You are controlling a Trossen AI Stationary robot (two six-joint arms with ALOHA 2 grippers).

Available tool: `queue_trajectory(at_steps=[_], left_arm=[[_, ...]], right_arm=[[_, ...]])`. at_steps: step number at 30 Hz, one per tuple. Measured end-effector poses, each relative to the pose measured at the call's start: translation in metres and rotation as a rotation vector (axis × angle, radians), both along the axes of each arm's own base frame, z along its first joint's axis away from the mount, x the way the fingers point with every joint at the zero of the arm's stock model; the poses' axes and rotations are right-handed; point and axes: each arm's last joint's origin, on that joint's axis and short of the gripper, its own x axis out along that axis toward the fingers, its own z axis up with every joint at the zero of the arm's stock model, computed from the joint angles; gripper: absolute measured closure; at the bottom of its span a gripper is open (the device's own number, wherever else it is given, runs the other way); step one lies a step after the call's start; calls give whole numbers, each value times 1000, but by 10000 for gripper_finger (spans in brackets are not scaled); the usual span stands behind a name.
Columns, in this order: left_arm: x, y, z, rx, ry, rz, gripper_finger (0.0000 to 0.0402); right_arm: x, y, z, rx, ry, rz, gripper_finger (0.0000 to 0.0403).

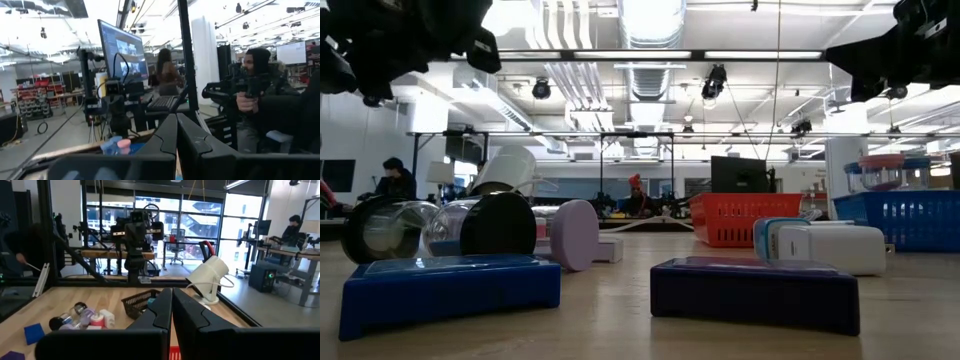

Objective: Pick & Place Office items
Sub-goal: Put the black hourglass into the blue bin

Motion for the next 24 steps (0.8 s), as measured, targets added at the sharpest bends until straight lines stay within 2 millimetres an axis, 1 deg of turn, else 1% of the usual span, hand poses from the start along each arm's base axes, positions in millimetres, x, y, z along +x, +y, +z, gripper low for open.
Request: queue_trajectory(at_steps=[3, 6, 8, 10, 12, 15, 19, 24], left_arm=[[1, 1, 1, -42, 29, 30, 396], [5, 5, 9, -135, 80, 124, 396], [9, 6, 10, -173, 173, 189, 396], [13, 6, 9, -173, 268, 225, 396], [16, 2, 9, -155, 316, 222, 396], [21, -5, 14, -128, 316, 191, 396], [28, -13, 24, -120, 323, 196, 396], [38, -22, 36, -137, 469, 230, 396]], right_arm=[[0, 0, 0, 14, -1, 2, 394], [0, 0, 0, 30, -2, 4, 394], [0, 0, 0, 30, -2, 4, 394], [0, 0, 0, 30, -1, 4, 394], [0, 0, 0, 29, -1, 4, 394], [0, 0, 0, 27, -1, 4, 394], [0, 0, 0, 31, -1, 4, 394], [0, 0, 0, 32, -1, 4, 394]])
